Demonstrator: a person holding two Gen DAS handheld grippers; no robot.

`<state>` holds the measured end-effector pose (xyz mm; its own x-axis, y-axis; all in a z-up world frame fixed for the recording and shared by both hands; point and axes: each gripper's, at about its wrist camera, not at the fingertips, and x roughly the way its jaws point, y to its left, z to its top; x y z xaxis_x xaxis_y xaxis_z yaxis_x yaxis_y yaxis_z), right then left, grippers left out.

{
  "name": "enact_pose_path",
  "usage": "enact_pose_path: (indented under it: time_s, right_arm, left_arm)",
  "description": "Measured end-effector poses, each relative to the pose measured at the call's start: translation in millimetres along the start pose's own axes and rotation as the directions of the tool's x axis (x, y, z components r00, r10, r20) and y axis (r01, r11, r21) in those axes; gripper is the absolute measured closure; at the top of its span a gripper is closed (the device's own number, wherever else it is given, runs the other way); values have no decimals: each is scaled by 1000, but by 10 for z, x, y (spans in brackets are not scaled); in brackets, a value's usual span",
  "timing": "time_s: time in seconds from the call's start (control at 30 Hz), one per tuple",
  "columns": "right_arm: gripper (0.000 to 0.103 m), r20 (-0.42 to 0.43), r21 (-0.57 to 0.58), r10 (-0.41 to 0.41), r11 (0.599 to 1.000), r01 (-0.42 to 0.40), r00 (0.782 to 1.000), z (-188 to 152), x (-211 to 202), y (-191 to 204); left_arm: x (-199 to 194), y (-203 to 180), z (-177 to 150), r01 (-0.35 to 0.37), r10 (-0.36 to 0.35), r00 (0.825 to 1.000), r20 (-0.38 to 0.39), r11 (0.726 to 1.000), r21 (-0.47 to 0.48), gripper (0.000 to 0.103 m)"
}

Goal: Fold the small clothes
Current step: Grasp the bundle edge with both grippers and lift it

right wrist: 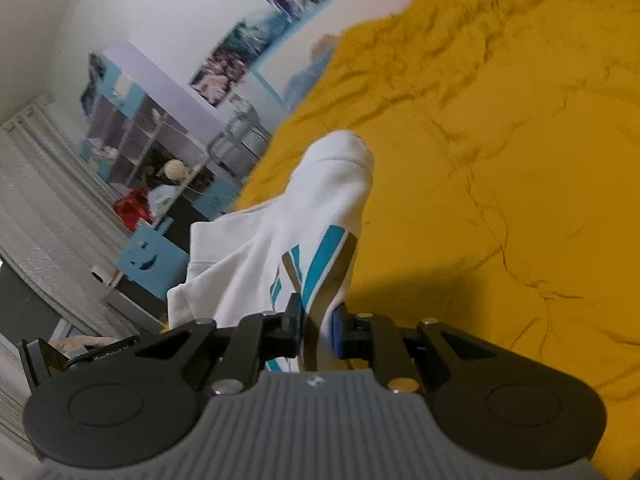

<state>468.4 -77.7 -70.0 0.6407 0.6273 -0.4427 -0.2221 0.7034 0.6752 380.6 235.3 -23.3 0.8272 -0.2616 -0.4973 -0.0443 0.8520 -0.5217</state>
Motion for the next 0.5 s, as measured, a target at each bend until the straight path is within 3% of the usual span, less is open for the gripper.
enact_pose_path:
  time_s: [0.23,0.5]
  right_arm:
    - [94,50,-74,36,997,-32,998,-121,-913,444]
    - [94,49,-96,49,994,-44,998,-553,-1946,509]
  left_arm:
    - [-724,-426,-217,47,-49,997,54,998,35,88]
    - [-1308,-713,-664,103,-105,993,46,993,60,88]
